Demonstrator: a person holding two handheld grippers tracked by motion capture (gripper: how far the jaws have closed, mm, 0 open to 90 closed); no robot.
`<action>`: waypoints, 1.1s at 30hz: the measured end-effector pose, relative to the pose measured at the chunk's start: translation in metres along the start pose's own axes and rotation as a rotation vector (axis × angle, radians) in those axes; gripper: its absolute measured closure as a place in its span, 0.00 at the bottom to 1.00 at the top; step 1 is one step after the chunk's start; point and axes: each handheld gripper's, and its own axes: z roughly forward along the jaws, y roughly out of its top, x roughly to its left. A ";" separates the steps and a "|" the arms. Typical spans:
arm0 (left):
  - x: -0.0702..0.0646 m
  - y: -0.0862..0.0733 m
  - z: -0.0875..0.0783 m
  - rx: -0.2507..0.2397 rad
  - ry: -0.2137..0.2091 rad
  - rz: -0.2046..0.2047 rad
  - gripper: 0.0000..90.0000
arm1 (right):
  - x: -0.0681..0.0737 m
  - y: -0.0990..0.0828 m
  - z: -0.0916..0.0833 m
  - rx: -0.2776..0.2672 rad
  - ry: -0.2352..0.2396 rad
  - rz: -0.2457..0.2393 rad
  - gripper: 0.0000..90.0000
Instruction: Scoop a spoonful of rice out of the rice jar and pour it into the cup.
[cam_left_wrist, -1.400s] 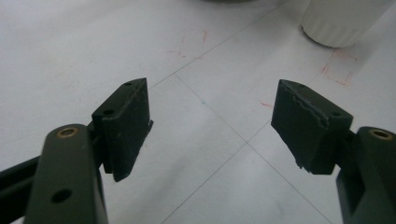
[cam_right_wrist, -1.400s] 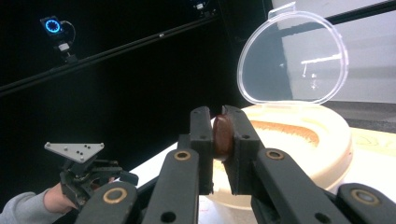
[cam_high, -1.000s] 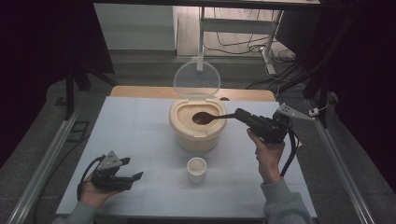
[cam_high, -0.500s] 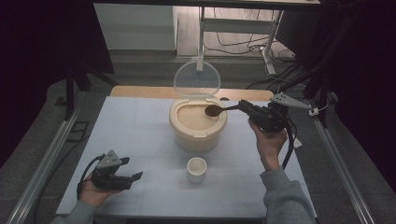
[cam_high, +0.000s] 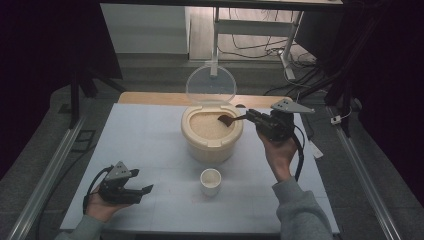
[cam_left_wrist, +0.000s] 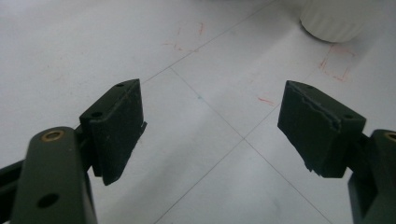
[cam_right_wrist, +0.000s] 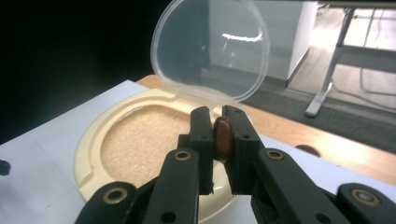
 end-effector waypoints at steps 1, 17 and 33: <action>0.000 0.000 0.000 0.000 0.000 -0.001 0.25 | 0.000 -0.002 0.002 0.006 0.009 0.018 0.92; 0.000 0.000 0.000 0.004 0.000 0.002 0.25 | -0.018 -0.024 0.018 0.047 0.122 0.327 0.92; 0.000 0.001 0.000 0.001 0.007 0.006 0.25 | -0.038 -0.035 0.016 0.041 0.215 0.570 0.92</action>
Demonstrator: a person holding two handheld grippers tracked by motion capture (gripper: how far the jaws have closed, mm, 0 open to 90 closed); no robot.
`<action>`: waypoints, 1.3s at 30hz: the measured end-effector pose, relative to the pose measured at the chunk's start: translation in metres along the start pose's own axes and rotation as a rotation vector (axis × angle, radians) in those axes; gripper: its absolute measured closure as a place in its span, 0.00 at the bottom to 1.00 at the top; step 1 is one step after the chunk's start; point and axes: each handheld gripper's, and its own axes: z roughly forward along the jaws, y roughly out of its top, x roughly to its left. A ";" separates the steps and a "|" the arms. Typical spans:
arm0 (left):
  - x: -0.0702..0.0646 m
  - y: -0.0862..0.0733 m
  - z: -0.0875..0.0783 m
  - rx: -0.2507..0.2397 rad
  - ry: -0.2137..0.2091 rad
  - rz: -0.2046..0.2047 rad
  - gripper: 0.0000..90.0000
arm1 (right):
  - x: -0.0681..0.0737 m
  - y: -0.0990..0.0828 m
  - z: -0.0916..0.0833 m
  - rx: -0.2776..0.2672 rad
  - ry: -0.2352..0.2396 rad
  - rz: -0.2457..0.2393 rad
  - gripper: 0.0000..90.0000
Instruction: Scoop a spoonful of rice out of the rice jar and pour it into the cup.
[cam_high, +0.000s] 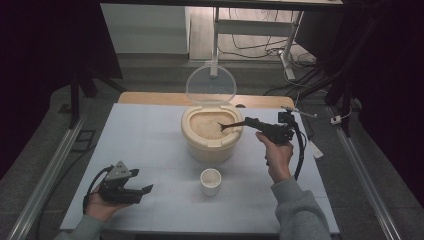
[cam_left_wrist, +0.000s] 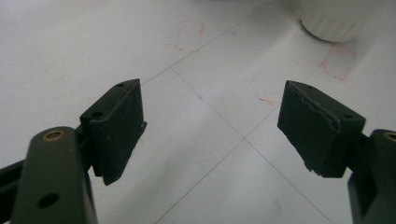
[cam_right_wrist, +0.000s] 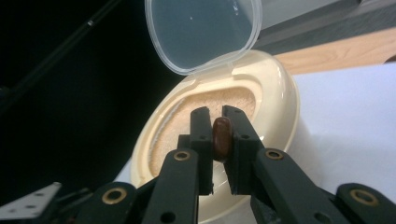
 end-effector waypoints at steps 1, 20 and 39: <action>0.000 0.000 0.000 0.002 0.004 0.003 0.25 | -0.002 -0.001 0.000 -0.003 0.007 0.019 0.92; 0.000 0.000 0.001 0.005 0.005 0.005 0.25 | -0.019 0.000 -0.009 -0.027 0.085 0.184 0.92; 0.000 0.000 0.001 0.009 0.008 0.006 0.25 | -0.023 0.001 -0.015 -0.040 0.121 0.226 0.92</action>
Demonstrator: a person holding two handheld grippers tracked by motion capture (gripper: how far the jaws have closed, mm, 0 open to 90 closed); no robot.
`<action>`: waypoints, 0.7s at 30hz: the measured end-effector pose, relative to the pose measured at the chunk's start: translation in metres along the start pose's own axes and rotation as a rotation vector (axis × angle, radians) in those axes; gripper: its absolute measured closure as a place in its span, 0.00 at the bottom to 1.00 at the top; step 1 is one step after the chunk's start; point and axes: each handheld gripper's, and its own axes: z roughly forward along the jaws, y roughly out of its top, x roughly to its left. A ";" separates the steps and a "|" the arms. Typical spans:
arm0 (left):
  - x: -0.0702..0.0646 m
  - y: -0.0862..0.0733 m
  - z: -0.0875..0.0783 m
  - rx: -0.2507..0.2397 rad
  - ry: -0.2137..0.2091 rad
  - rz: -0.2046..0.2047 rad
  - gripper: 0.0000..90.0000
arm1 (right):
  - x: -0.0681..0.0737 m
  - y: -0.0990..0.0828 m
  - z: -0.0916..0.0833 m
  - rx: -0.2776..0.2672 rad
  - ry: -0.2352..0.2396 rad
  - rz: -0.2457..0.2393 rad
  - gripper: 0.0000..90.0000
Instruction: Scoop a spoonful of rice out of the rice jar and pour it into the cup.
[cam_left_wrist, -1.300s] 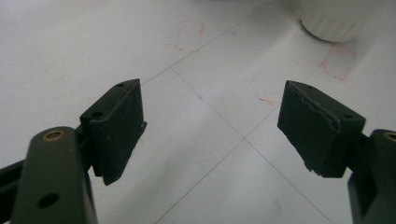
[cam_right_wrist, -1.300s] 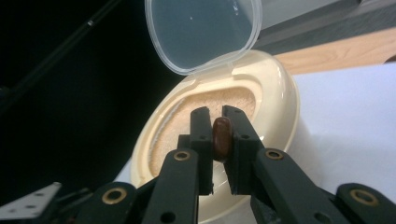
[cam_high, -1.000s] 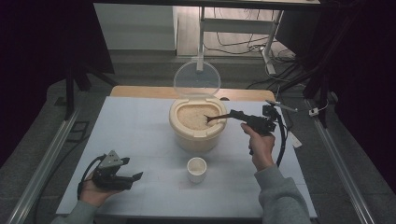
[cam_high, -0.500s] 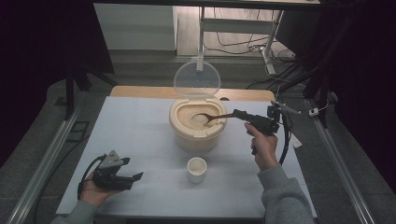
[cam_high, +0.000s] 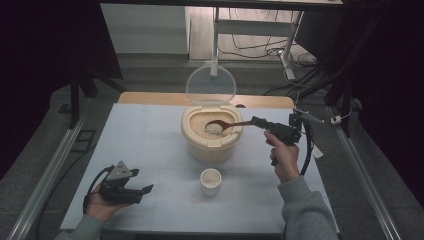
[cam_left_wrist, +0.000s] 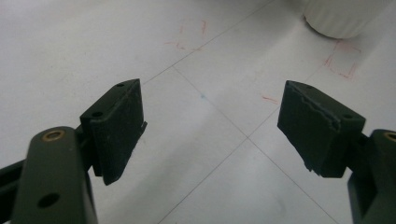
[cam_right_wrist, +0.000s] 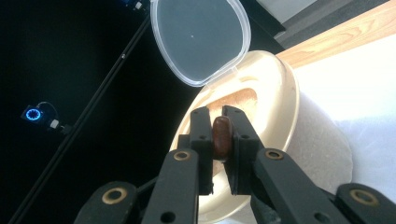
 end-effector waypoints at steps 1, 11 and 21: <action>0.000 0.000 0.000 0.000 0.000 0.000 0.25 | 0.000 0.000 0.000 0.002 0.003 0.001 0.92; 0.000 0.000 0.000 -0.001 0.001 0.000 0.25 | 0.002 0.000 -0.001 0.000 0.016 -0.005 0.92; 0.000 0.000 0.000 -0.001 0.002 0.000 0.25 | 0.011 0.004 -0.006 -0.008 0.024 -0.020 0.92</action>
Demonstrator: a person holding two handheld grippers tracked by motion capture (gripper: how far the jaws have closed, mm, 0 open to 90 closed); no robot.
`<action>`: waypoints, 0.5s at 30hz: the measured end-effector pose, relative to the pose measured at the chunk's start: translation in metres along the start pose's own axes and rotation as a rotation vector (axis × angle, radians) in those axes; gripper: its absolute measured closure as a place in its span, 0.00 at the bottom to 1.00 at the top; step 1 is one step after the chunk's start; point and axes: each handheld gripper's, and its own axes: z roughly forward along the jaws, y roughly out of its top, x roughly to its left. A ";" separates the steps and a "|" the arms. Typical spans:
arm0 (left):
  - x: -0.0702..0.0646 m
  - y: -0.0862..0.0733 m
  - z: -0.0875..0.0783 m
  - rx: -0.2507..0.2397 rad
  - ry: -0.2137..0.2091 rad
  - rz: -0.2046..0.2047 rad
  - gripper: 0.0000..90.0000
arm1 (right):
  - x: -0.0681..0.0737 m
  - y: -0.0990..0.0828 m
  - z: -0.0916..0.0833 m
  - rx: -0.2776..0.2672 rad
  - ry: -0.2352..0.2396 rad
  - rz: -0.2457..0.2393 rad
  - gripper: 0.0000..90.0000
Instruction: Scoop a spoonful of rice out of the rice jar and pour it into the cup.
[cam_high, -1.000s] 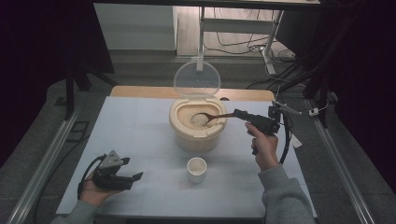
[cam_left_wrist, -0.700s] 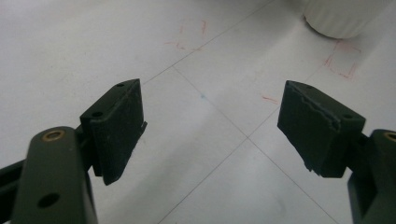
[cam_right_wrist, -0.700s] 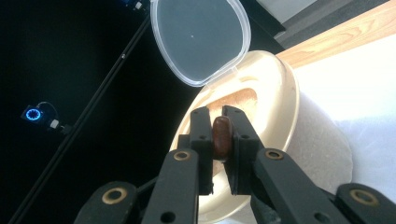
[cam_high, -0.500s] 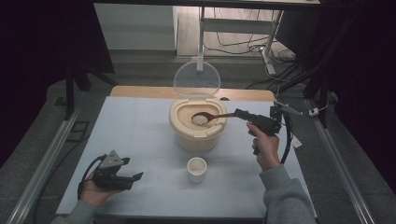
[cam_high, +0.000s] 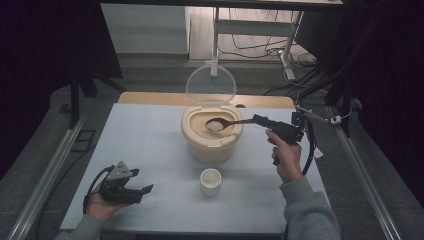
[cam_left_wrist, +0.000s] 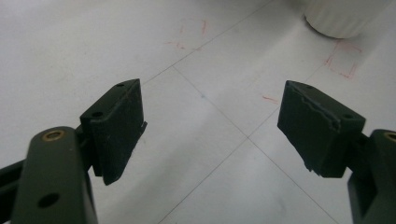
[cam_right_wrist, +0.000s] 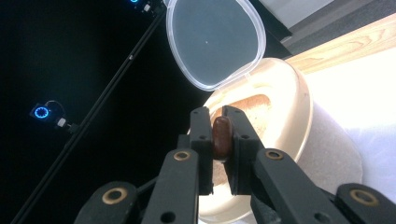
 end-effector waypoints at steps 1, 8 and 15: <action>0.000 0.000 0.000 0.000 0.000 0.000 0.25 | 0.000 0.000 -0.001 0.002 0.003 0.004 0.92; 0.000 0.000 0.000 -0.001 -0.001 -0.001 0.25 | 0.000 -0.004 -0.005 0.014 0.016 0.019 0.92; 0.000 0.001 -0.001 -0.002 0.000 0.002 0.25 | 0.003 -0.011 -0.011 0.033 0.025 0.037 0.92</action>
